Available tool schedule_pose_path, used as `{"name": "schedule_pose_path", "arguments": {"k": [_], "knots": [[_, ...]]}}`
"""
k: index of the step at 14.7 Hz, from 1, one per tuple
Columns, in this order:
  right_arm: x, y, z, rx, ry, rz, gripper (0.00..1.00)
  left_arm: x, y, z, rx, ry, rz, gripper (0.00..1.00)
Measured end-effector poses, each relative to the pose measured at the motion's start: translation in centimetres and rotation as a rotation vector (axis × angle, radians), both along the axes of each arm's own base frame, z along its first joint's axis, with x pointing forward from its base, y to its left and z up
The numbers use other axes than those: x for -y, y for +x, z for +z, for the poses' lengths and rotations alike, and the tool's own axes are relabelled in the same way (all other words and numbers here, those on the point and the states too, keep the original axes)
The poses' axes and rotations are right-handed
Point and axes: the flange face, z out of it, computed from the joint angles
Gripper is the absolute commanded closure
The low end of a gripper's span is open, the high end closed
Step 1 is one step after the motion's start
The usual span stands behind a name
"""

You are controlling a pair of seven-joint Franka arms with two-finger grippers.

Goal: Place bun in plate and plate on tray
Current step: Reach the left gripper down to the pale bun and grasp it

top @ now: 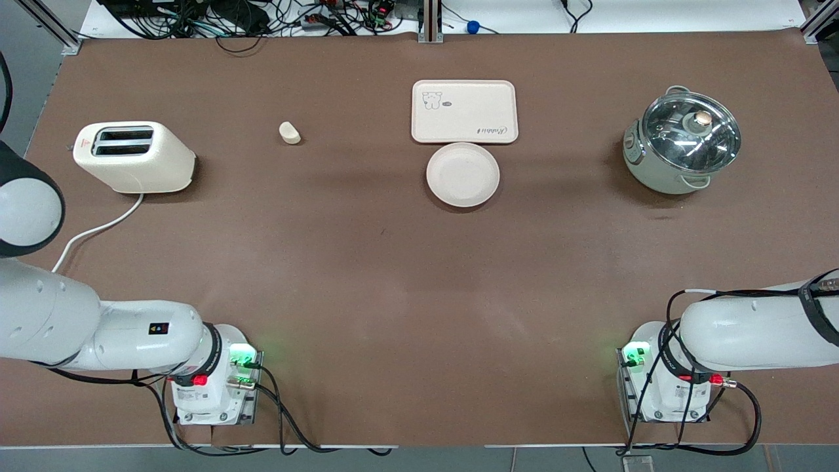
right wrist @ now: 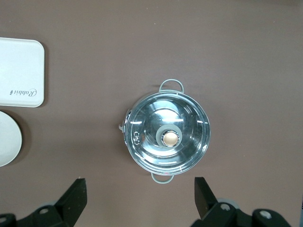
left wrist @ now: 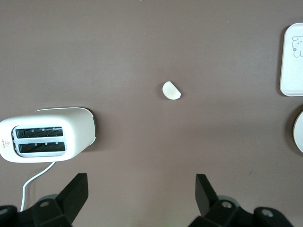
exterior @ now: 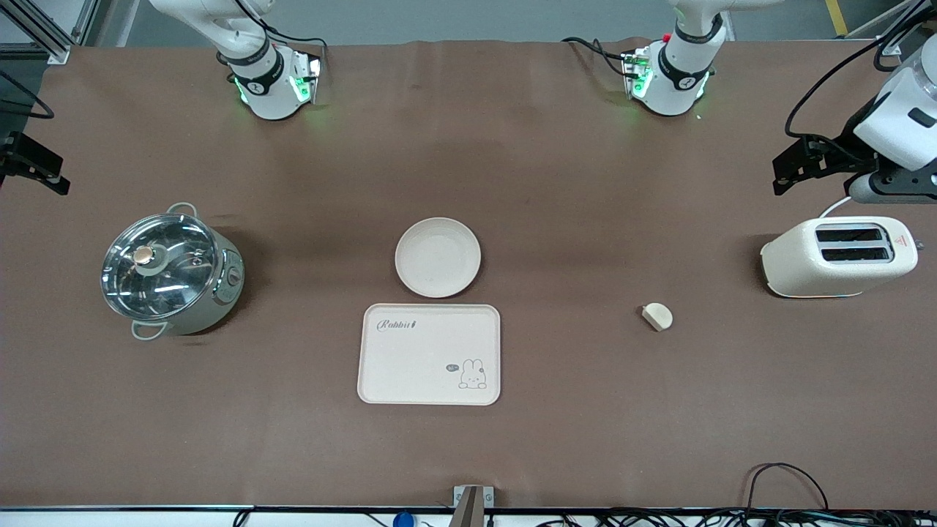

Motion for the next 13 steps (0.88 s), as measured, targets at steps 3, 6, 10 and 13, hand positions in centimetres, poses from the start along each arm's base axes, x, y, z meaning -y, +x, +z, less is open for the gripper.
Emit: {"name": "schedule_pose_path", "arguments": {"k": [3, 6, 10, 13], "knots": [[0.7, -0.1, 0.4, 0.008, -0.002, -0.014, 0.00, -0.3, 0.0, 0.2, 0.003, 0.000, 0.005, 0.00], [2.4, -0.6, 1.2, 0.021, -0.002, -0.045, 0.00, -0.5, 0.4, -0.4, -0.007, 0.000, 0.009, 0.00], [3.8, -0.8, 1.5, 0.028, -0.003, -0.071, 0.00, 0.3, 4.7, -6.7, -0.036, -0.016, -0.005, 0.00], [4.5, -0.9, 1.5, 0.029, -0.003, -0.083, 0.00, 1.6, 8.5, -14.0, -0.063, -0.030, 0.072, 0.00]]}}
